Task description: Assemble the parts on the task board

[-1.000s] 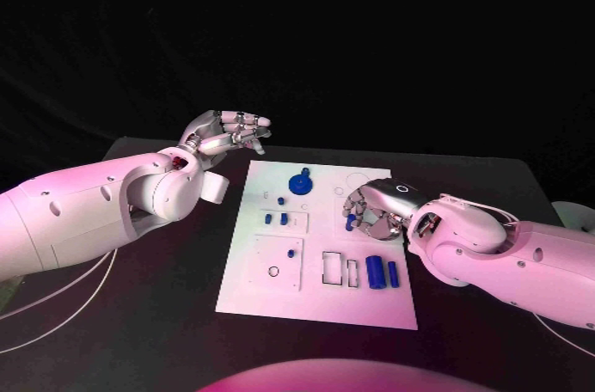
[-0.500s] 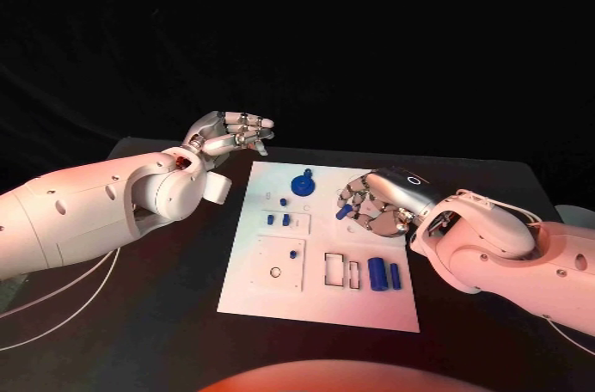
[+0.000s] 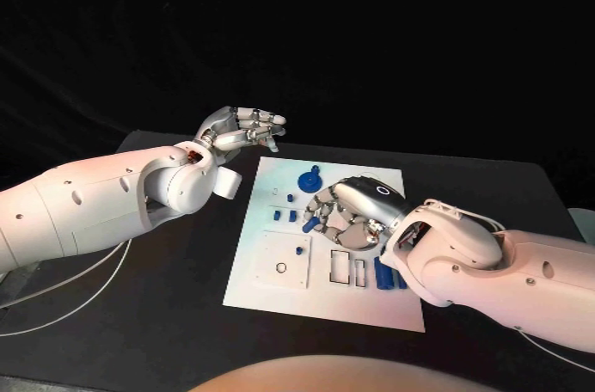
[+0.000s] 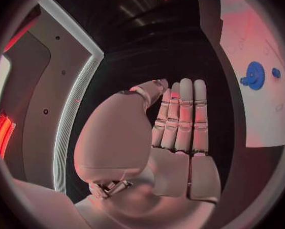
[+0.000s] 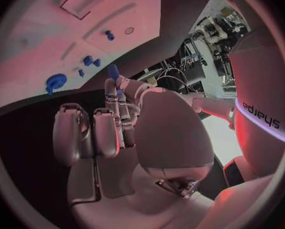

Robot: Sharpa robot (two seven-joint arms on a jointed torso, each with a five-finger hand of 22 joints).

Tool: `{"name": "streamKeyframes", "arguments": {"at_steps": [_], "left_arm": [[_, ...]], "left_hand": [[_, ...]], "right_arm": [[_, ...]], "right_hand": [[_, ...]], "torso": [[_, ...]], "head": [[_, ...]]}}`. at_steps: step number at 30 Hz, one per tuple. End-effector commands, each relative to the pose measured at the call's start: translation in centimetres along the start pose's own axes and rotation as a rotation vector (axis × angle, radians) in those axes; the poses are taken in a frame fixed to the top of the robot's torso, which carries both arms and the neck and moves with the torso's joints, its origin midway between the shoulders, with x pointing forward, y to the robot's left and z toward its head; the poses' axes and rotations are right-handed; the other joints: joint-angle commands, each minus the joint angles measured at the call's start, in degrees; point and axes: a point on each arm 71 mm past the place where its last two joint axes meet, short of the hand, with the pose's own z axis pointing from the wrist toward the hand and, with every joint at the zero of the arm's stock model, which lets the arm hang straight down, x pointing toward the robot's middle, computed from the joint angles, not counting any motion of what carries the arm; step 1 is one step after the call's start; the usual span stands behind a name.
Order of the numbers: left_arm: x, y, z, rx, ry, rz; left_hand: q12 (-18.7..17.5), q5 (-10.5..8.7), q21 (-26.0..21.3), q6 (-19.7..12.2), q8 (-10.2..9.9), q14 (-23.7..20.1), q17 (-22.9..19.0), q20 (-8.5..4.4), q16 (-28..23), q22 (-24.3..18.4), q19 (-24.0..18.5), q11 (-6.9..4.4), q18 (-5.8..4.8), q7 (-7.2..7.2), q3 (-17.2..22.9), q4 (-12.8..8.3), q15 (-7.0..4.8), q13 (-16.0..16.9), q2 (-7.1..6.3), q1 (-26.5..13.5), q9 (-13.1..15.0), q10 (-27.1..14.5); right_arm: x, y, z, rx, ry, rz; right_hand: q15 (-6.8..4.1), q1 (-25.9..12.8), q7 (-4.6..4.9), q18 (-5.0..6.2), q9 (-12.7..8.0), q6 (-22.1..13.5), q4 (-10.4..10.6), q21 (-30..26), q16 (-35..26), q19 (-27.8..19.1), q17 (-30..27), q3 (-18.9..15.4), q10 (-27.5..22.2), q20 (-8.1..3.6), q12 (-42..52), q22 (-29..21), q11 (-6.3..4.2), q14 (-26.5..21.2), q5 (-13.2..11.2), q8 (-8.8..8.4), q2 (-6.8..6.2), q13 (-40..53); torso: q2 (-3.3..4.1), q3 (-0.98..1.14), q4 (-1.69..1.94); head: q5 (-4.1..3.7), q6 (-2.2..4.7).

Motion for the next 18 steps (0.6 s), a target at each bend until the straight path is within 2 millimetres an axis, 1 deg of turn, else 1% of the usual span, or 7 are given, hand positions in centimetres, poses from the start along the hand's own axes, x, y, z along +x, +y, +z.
{"name": "streamKeyframes", "arguments": {"at_steps": [1, 3, 6, 8, 9, 15, 18], "left_arm": [[0.4, -0.1, 0.1, 0.007, 0.025, -0.006], [0.5, -0.1, 0.1, 0.007, 0.027, -0.007], [0.6, -0.1, 0.2, 0.007, 0.029, -0.008], [0.6, -0.1, 0.2, 0.006, 0.03, -0.008], [0.6, -0.1, 0.2, 0.005, 0.031, -0.009], [0.7, -0.1, 0.2, 0.003, 0.034, -0.01], [0.8, -0.1, 0.3, 0.002, 0.035, -0.01]], "left_hand": [[0.2, 0.23, 0.4, 0.0, 0.0, 0.4, 0.0, 0.14, -0.1, 0.1, -0.4, -0.08, 0.1, 0.27, -0.1, -0.2, -0.15, 0.0, 0.2, -0.2, -0.1, -0.4], [0.2, 0.23, 0.4, 0.0, 0.0, 0.4, 0.0, 0.14, -0.1, 0.1, -0.4, -0.08, 0.1, 0.27, -0.1, -0.2, -0.15, 0.0, 0.2, -0.2, -0.1, -0.4], [0.2, 0.23, 0.4, 0.0, 0.0, 0.4, 0.0, 0.14, -0.1, 0.1, -0.4, -0.08, 0.1, 0.27, -0.1, -0.2, -0.15, 0.0, 0.2, -0.2, -0.1, -0.4], [0.2, 0.23, 0.4, 0.0, 0.0, 0.4, 0.0, 0.14, -0.1, 0.1, -0.4, -0.08, 0.1, 0.27, -0.1, -0.2, -0.15, 0.0, 0.2, -0.2, -0.1, -0.4], [0.2, 0.23, 0.4, 0.0, 0.0, 0.4, 0.0, 0.14, -0.1, 0.1, -0.4, -0.08, 0.1, 0.27, -0.1, -0.2, -0.15, 0.0, 0.2, -0.2, -0.1, -0.4], [0.2, 0.25, 0.4, 0.0, 0.0, 0.4, 0.0, 0.16, -0.2, 0.1, -0.4, -0.05, 0.1, 0.3, 0.0, -0.2, -0.12, 0.0, 0.24, -0.3, -0.1, -0.5], [0.2, 0.25, 0.4, 0.0, 0.0, 0.4, 0.0, 0.16, -0.2, 0.1, -0.4, -0.05, 0.1, 0.3, 0.0, -0.2, -0.12, 0.0, 0.24, -0.3, -0.1, -0.5]], "right_arm": [[1.5, 0.5, 0.2, -0.037, 0.033, 0.014], [2.6, 0.7, 0.3, -0.047, 0.049, 0.019], [3.5, 0.9, 0.5, -0.054, 0.063, 0.024], [4.2, 1.1, 0.7, -0.058, 0.072, 0.027], [4.3, 1.1, 0.8, -0.059, 0.073, 0.027], [5.6, 1.4, 1.4, -0.07, 0.097, 0.024], [6.0, 1.4, 1.6, -0.073, 0.108, 0.024]], "right_hand": [[-0.27, -0.7, 0.53, -0.96, 2.8, 0.0, -0.3, -0.4, 0.1, 0.5, -0.1, 0.1, 0.1, -0.26, -0.4, 9.0, -0.24, 1.9, 0.3, 1.43, 0.04, 0.0], [-0.27, -0.7, 0.53, -0.94, 2.8, 0.0, -0.4, -0.5, 0.0, 0.5, -0.2, 0.1, 0.1, -0.26, -0.4, 9.0, -0.24, 1.9, 0.3, 1.43, 0.05, 0.0], [-0.28, -0.7, 0.53, -0.94, 2.8, 0.0, -0.4, -0.5, 0.0, 0.5, -0.1, 0.1, 0.1, -0.25, -0.4, 9.0, -0.25, 1.9, 0.4, 1.43, 0.05, 0.0], [-0.28, -0.7, 0.53, -0.94, 2.8, 0.0, -0.4, -0.5, 0.0, 0.5, -0.1, 0.1, 0.1, -0.25, -0.4, 9.0, -0.25, 1.9, 0.4, 1.43, 0.05, 0.0], [-0.28, -0.7, 0.53, -0.94, 2.8, 0.0, -0.4, -0.5, 0.0, 0.5, -0.1, 0.1, 0.1, -0.25, -0.4, 9.0, -0.25, 1.9, 0.4, 1.43, 0.05, 0.0], [-0.28, -0.8, 0.54, -0.94, 2.8, 0.0, -0.4, -0.5, 0.0, 0.5, -0.1, 0.1, 0.1, -0.25, -0.4, 9.0, -0.24, 1.9, 0.4, 1.42, 0.05, 0.1], [-0.28, -0.8, 0.55, -0.91, 2.8, 0.0, -0.4, -0.7, 0.0, 0.4, -0.2, 0.1, 0.1, -0.25, -0.5, 8.9, -0.24, 1.9, 0.5, 1.41, 0.05, 0.1]], "torso": [[0.03, -0.08, 0.02], [0.03, -0.07, -0.01], [0.01, -0.08, -0.03], [-0.05, -0.03, -0.09], [-0.05, -0.04, -0.09], [0.02, 0.07, -0.02], [0.01, 0.06, -0.01]], "head": [[0.61, -0.23], [0.93, -0.38], [1.24, -0.6], [1.57, -0.84], [1.63, -0.89], [2.2, -1.17], [2.27, -1.25]]}}
